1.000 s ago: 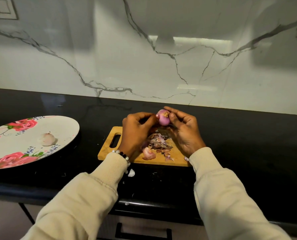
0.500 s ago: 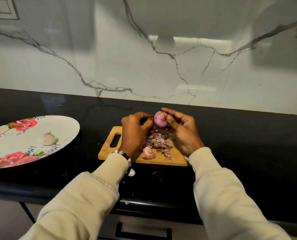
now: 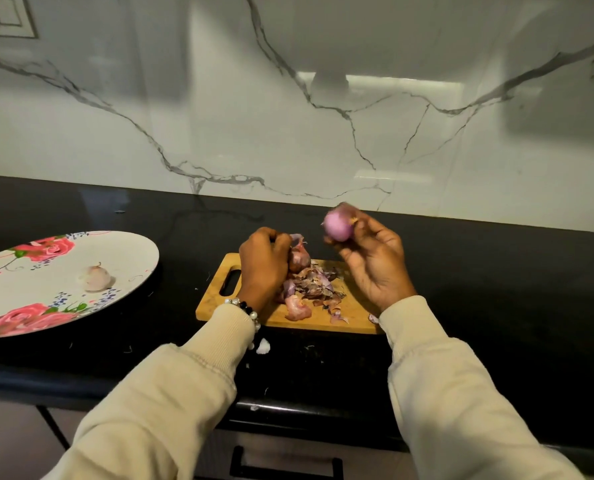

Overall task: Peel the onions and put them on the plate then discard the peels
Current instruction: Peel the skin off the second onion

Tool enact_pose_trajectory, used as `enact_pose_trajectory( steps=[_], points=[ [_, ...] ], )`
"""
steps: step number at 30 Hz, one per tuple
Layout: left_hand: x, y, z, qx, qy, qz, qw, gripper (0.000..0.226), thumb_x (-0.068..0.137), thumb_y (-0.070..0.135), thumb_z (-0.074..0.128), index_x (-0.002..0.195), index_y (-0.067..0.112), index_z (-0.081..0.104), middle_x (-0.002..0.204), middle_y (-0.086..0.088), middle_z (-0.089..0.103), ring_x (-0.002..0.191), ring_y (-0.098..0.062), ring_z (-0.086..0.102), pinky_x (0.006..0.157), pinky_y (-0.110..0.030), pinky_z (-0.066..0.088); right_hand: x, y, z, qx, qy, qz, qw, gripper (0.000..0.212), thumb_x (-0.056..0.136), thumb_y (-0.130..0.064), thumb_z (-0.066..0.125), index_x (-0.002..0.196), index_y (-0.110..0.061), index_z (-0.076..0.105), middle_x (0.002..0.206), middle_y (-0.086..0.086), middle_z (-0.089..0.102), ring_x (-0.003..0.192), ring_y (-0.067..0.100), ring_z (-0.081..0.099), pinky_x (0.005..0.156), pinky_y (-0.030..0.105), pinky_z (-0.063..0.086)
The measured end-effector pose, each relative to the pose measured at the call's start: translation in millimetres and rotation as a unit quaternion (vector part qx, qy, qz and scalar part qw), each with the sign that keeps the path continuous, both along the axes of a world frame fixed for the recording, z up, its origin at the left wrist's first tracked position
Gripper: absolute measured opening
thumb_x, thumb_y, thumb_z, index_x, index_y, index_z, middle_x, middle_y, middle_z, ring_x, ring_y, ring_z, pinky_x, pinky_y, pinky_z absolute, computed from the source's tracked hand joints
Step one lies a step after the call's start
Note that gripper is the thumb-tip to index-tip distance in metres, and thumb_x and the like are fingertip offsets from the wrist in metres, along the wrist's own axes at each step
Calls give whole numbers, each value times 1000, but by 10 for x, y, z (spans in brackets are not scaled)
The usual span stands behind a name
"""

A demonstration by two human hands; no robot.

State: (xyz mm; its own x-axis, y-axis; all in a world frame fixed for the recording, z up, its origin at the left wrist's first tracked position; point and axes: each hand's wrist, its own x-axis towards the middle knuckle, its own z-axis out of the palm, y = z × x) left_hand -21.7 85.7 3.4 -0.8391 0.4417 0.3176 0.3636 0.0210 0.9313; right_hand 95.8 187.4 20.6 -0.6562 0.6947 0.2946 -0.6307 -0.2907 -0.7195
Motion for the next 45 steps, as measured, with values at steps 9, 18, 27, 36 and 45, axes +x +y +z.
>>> enact_pose_trajectory(
  steps=[9,18,27,36,45],
  points=[
    [75,-63,21,6,74,-3,997,25,89,-4,60,96,15,74,90,6,69,83,-6,66,76,-28,60,14,38,30,2,-10,-35,999,22,99,-2,44,103,-5,65,110,10,68,95,24,70,68,30,61],
    [129,-114,62,90,240,-63,965,22,95,15,60,116,12,69,98,2,73,85,-5,68,77,-23,57,-21,84,-37,101,-73,-40,991,22,98,-1,48,111,-4,66,105,7,73,100,23,69,74,32,60],
    [26,-94,-22,26,442,-25,896,22,87,17,68,105,8,75,95,-9,67,83,-18,64,72,-26,53,-49,35,-122,154,-140,-31,978,24,93,2,56,113,-3,69,114,22,69,112,37,65,100,53,50],
    [11,-104,-24,-30,502,-4,864,30,88,23,54,92,1,73,85,-13,67,67,-28,65,56,-38,55,-67,43,-164,223,-200,-60,952,25,93,-1,59,115,-6,70,113,15,71,111,31,66,101,54,50],
    [52,-73,-39,-51,523,36,850,28,88,22,47,88,-1,62,84,-15,61,57,-27,59,46,-33,45,-90,26,-169,243,-200,-77,946,25,93,-1,60,115,-8,71,112,12,72,111,27,67,100,52,51]
  ],
)
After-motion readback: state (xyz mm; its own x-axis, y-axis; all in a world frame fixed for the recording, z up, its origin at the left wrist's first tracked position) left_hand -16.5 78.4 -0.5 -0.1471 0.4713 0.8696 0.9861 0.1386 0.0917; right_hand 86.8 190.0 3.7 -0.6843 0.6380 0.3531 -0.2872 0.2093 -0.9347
